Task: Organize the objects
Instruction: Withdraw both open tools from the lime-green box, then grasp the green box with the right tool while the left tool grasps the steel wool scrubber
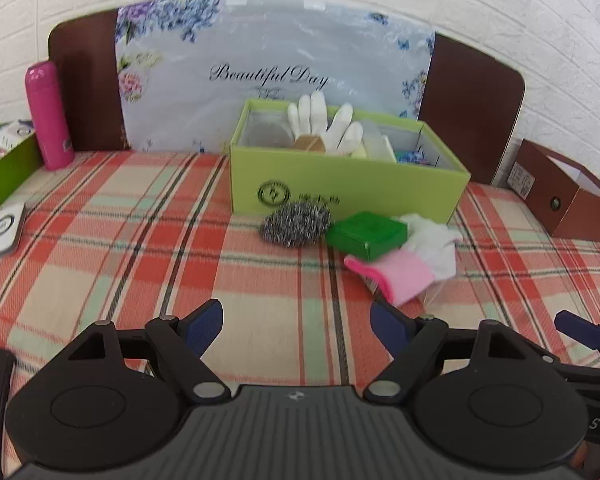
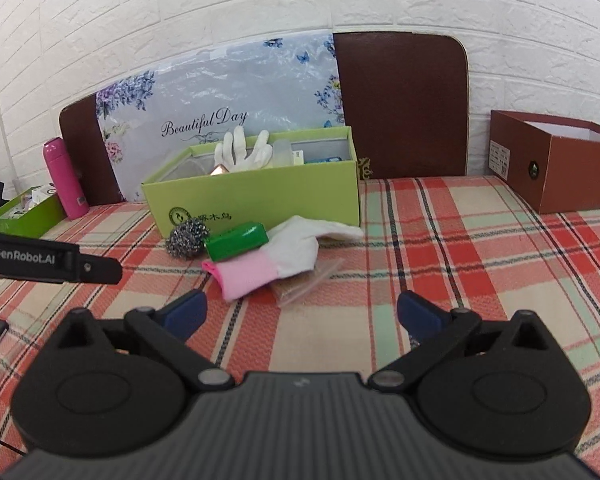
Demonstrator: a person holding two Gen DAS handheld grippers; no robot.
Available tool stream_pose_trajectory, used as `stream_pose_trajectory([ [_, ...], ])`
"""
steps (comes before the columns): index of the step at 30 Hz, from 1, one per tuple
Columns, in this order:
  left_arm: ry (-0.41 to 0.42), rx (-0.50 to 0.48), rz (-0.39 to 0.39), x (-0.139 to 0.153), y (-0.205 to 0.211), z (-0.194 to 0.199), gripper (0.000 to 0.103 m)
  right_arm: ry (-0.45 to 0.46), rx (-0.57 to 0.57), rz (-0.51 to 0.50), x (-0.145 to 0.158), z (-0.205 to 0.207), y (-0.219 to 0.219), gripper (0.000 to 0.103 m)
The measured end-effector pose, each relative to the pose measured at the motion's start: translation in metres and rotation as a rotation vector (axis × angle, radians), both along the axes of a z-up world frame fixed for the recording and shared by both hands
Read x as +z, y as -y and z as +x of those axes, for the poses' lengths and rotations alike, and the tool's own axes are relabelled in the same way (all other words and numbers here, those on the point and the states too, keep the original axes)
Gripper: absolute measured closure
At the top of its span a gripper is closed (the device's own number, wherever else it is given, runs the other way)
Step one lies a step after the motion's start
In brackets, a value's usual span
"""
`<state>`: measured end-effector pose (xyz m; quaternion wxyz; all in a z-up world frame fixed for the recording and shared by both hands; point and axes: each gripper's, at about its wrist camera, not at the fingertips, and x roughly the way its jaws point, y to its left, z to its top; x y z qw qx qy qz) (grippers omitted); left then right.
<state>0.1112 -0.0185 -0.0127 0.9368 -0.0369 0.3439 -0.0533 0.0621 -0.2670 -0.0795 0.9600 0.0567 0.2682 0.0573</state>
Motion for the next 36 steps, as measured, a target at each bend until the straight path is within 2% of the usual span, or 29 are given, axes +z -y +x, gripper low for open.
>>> stream_pose_trajectory([
  [6,-0.039,-0.002,-0.008,-0.017,-0.004,-0.012,0.019,-0.048,-0.036,0.024,-0.017,-0.014,0.002,0.000],
  [13,-0.058,-0.004,-0.092,-0.030,-0.029,-0.021,0.019,-0.080,0.021,-0.012,-0.032,-0.012,-0.015,0.000],
  [19,-0.041,0.024,-0.099,-0.029,-0.046,-0.019,0.019,-0.020,0.067,-0.021,-0.027,0.013,-0.034,0.000],
  [25,-0.040,0.043,-0.123,-0.031,-0.056,-0.018,0.019,0.031,0.161,-0.069,-0.013,0.066,-0.055,0.000],
  [30,-0.035,0.070,-0.117,-0.029,-0.067,-0.016,0.019,-0.003,0.226,-0.125,-0.020,0.120,-0.073,0.010],
  [33,-0.036,0.073,-0.122,-0.028,-0.071,-0.011,0.019,-0.003,0.247,-0.152,-0.026,0.139,-0.080,0.011],
  [35,-0.036,0.069,-0.126,-0.027,-0.071,-0.005,0.019,-0.010,0.259,-0.167,-0.029,0.147,-0.083,0.027],
  [36,-0.034,0.066,-0.129,-0.026,-0.070,-0.002,0.019,-0.026,0.262,-0.173,-0.029,0.148,-0.083,0.040],
])
